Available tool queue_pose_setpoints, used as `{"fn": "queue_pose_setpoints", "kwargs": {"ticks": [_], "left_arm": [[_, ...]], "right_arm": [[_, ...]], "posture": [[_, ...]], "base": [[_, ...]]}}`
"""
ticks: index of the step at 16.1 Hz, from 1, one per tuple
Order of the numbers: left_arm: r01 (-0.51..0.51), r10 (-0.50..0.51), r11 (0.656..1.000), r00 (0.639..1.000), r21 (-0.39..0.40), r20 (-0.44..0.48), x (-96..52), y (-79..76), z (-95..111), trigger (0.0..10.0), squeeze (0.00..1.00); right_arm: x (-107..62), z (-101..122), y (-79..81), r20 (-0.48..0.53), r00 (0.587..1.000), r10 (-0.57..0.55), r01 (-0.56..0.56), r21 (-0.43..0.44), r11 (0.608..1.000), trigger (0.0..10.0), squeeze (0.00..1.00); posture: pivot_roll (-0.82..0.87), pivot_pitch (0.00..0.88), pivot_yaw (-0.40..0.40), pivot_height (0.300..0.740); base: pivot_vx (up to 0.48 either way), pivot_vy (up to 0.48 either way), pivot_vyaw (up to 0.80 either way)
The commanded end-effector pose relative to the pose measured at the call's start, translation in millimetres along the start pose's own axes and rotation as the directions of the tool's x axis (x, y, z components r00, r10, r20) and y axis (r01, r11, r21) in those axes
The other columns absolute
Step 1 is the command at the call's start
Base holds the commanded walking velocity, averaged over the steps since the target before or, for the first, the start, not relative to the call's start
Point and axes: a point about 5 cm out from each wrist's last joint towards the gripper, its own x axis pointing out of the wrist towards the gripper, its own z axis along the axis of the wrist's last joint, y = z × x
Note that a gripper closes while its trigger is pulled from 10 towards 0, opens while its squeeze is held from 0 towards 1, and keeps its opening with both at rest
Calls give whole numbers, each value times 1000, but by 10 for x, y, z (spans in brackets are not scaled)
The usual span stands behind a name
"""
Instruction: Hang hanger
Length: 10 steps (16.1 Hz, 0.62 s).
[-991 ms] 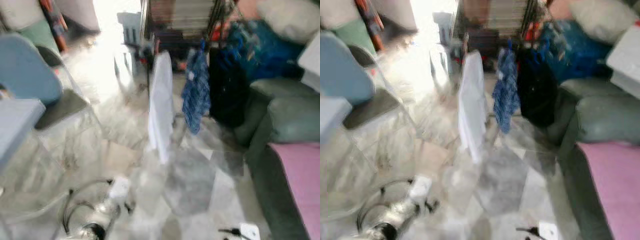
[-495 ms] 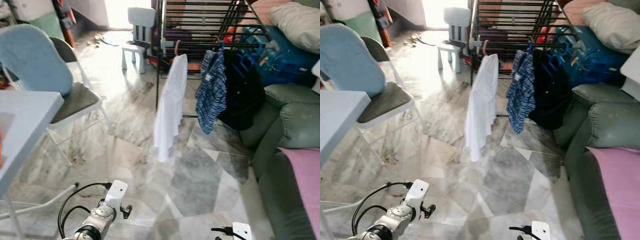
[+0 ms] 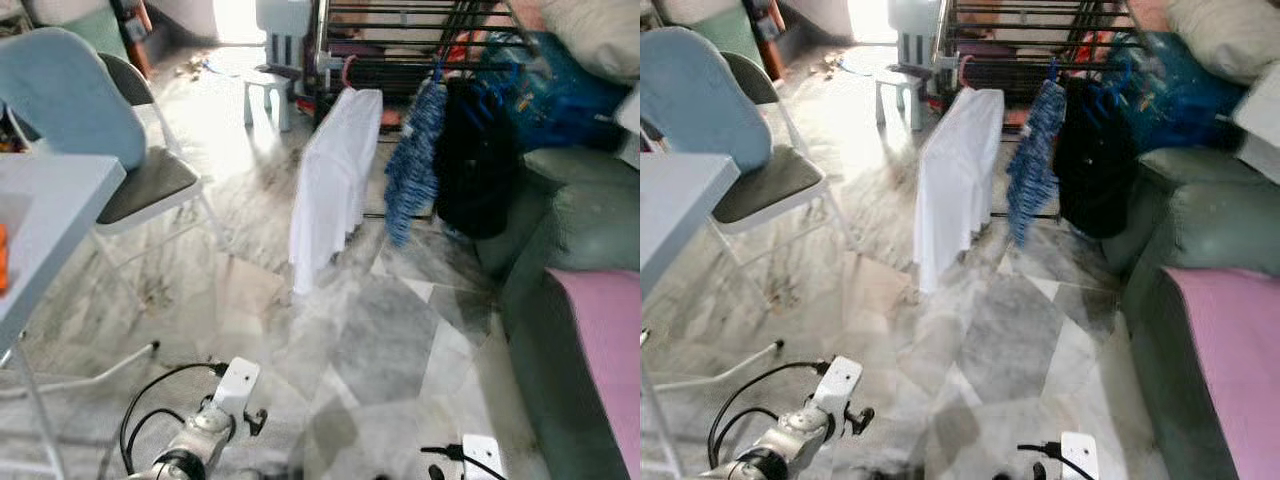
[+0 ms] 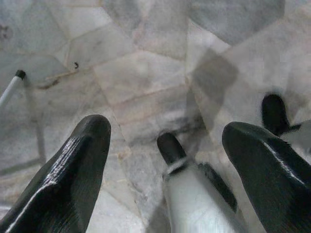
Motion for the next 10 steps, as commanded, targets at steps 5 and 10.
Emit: {"fn": "queue_pose_setpoints", "kwargs": {"ticks": [5, 10], "left_arm": [[-5, 5, 1000, 1000, -1, 4, 1, 2, 8, 10000, 0], [-1, 1, 1000, 1000, -10, 8, 4, -12, 25, 10000, 0]], "right_arm": [[-30, -131, -7, -51, 999, -6, 6, 9, 1000, 10000, 0], [-33, -140, -10, -56, 998, 1, -1, 1, 1000, 10000, 0]], "posture": [[-31, 0, 4, 740], [-32, 0, 0, 740]], "base": [[-167, 0, 0], [0, 0, 0]]}}
